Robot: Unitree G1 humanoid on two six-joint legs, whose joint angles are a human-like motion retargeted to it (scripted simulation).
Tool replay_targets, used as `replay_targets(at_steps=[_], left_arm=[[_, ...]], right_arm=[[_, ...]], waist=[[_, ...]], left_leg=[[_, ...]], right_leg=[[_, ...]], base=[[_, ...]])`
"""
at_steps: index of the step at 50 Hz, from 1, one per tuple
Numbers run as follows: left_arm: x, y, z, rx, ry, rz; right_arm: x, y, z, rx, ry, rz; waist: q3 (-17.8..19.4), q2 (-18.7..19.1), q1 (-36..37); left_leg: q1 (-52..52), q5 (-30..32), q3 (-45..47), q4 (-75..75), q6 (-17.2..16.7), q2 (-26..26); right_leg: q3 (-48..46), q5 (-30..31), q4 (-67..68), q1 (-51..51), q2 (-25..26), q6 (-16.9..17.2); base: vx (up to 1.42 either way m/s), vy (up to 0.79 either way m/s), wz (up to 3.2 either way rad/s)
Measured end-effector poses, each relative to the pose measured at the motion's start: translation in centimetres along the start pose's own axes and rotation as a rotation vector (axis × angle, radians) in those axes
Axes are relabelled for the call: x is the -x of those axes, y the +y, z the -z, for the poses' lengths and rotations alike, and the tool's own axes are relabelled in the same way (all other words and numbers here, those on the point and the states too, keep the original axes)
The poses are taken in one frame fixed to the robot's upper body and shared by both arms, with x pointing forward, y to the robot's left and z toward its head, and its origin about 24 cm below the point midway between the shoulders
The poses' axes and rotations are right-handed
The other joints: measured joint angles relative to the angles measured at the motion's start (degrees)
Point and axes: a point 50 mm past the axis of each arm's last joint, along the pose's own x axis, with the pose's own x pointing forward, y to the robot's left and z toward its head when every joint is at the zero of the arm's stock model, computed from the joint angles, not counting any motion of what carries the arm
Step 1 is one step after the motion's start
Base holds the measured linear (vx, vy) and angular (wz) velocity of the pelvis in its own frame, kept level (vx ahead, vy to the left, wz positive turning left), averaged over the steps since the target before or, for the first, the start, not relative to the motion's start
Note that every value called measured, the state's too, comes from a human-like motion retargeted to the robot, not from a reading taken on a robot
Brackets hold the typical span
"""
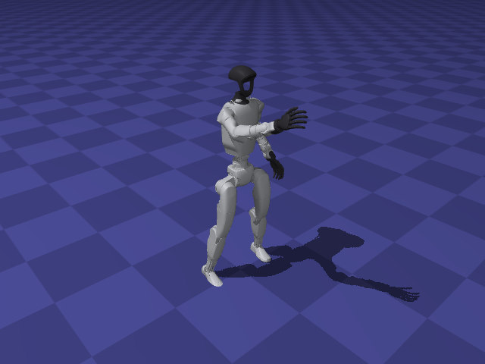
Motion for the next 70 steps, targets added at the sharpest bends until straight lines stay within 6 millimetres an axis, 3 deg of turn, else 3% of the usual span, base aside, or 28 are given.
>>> replay_targets(at_steps=[5,10,15,20,31,37,41,46,51,55,62,70], left_arm=[[0.7,0.3,6.8,-0.031,0.338,-0.049],[1.6,1.1,8.7,0.035,0.399,-0.126],[1.7,1.0,8.1,0.097,0.315,-0.062],[1.4,0.3,7.0,0.078,0.255,0.007],[-0.2,-0.5,2.5,0.084,0.119,0.001],[-0.9,0.2,-0.5,0.028,0.012,-0.078],[-1.2,0.8,-1.8,-0.001,-0.024,-0.132],[-1.1,1.4,-2.0,0.01,-0.03,-0.171],[-0.5,1.4,-0.2,0.033,0.018,-0.186],[0.1,0.9,2.2,0.025,0.095,-0.175],[1.1,-0.5,5.4,-0.004,0.205,-0.105],[0.9,-0.4,5.1,-0.005,0.196,-0.121]], right_arm=[[-3.8,-3.6,-1.3,0.055,0.163,0.087],[-5.1,-7.9,-2.0,0.04,0.311,0.144],[-5.3,-10.5,-3.2,0.0,0.312,0.174],[-5.6,-11.0,-4.4,-0.041,0.268,0.159],[-6.0,-9.5,-5.7,-0.018,0.245,0.151],[-5.7,-6.8,-5.9,0.012,0.091,0.13],[-3.4,-4.1,-5.6,-0.115,-0.073,0.008],[3.2,-1.6,-6.3,-0.366,-0.257,-0.307],[10.5,-1.1,-8.4,-0.504,-0.417,-0.586],[14.4,-1.6,-10.1,-0.529,-0.522,-0.684],[16.4,-1.7,-12.2,-0.528,-0.616,-0.748],[16.4,-1.1,-13.3,-0.498,-0.664,-0.775]], waist=[[-1.6,-1.4,1.7],[-2.4,-2.4,3.8],[-2.2,-3.1,5.6],[-2.0,-3.4,6.4],[-2.0,-3.4,7.0],[-2.0,-3.2,6.8],[-1.6,-3.3,6.2],[-0.9,-3.0,4.3],[-0.6,-2.3,0.5],[-0.5,-1.6,-3.0],[-0.6,0.0,-7.8],[-0.7,1.6,-10.2]], left_leg=[[-1.8,0.5,-2.1,0.2,-0.1,-0.4],[-3.6,1.7,-3.4,0.3,0.3,-0.4],[-4.5,2.0,-4.4,0.3,0.2,-0.6],[-5.0,2.1,-5.1,0.3,0.2,-0.7],[-5.1,2.2,-4.9,0.3,0.4,-0.5],[-4.5,2.1,-4.8,0.2,0.7,-0.5],[-3.9,2.0,-5.0,0.3,1.0,-0.6],[-3.5,1.9,-5.2,0.4,1.5,-0.9],[-3.2,1.8,-4.6,0.4,1.9,-0.9],[-2.6,1.5,-3.2,0.2,1.9,-0.6],[-0.9,0.8,1.0,-0.3,1.5,0.4],[1.0,0.2,4.8,-0.5,1.0,1.1]], right_leg=[[-2.2,0.1,-0.4,-0.2,-0.5,-0.1],[-4.6,0.4,-0.9,-0.6,-0.8,-1.3],[-5.8,0.5,-1.2,-0.7,-1.0,-1.1],[-6.5,0.6,-1.4,-0.6,-1.0,-0.9],[-6.3,0.7,-1.5,-0.8,-0.8,-1.1],[-6.1,0.5,-1.4,-0.4,-0.8,-1.0],[-6.2,0.2,-1.4,0.3,-0.9,-0.9],[-6.4,-0.1,-1.6,0.9,-1.1,-0.8],[-5.8,-0.4,-1.8,1.0,-1.2,-0.7],[-4.3,-0.4,-1.8,0.6,-0.9,-0.7],[-0.1,-0.1,-1.6,-0.5,0.2,-1.0],[3.7,0.2,-1.3,-1.3,1.2,-1.1]], base=[[0.0,0.0,0.4],[0.0,0.0,0.3],[0.0,-0.01,0.17],[0.0,0.0,0.0],[0.0,0.0,0.0],[0.0,0.0,0.0],[0.0,0.0,0.0],[0.0,0.0,0.0],[0.0,0.0,-0.04],[0.01,0.0,-0.32],[0.01,0.0,-0.52],[0.01,0.01,-0.42]])
